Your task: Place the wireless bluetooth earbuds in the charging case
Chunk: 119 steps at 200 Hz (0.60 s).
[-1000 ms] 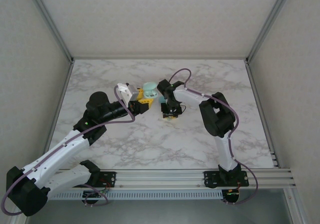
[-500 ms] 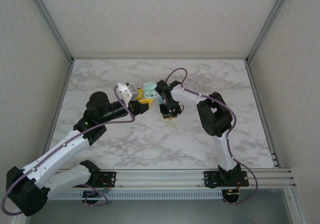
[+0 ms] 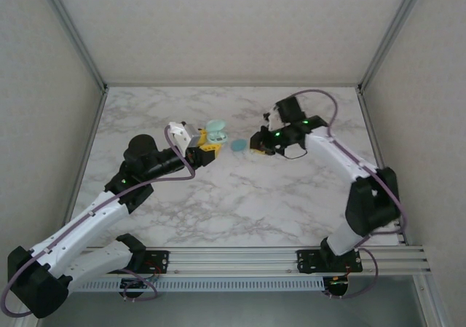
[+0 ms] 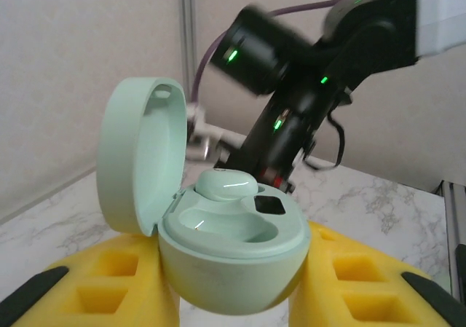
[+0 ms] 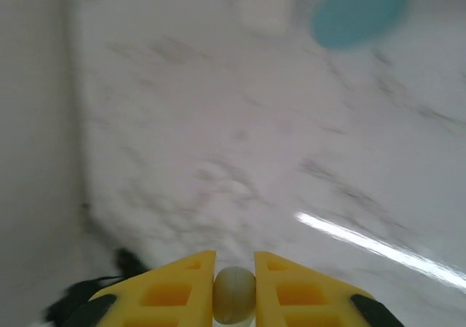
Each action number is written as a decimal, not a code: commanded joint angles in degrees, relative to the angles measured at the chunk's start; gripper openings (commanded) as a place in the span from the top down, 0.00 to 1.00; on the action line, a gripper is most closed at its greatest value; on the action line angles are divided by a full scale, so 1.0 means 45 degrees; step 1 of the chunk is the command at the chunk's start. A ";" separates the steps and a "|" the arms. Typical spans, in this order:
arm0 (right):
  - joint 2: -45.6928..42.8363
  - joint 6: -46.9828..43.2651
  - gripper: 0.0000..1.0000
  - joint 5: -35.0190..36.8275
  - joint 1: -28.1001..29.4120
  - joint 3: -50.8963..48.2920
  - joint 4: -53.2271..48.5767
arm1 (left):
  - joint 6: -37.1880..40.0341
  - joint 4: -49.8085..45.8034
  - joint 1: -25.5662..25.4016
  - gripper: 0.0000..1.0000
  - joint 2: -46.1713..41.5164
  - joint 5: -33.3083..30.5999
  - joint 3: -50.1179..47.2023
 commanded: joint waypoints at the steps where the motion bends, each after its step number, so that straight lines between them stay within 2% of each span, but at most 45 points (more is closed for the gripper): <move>1: -0.0769 0.1518 0.82 -0.4666 -0.0483 -0.0824 0.2596 | 0.0023 0.0257 0.0246 0.82 -0.0100 -0.0080 0.0147; 39: -0.1871 0.3113 0.81 -0.6309 -0.0689 -0.0661 0.4293 | 0.0044 0.0343 0.0351 0.82 0.0202 0.0195 0.0193; 79: -0.2766 0.4214 0.81 -0.5856 -0.0539 -0.0155 0.4937 | -0.0051 0.0763 0.0356 0.81 0.0602 0.0302 0.0110; 119: -0.2984 0.4953 0.81 -0.5083 0.0212 0.0315 0.5525 | 0.0135 0.0953 0.0260 0.81 0.1039 0.0430 0.0215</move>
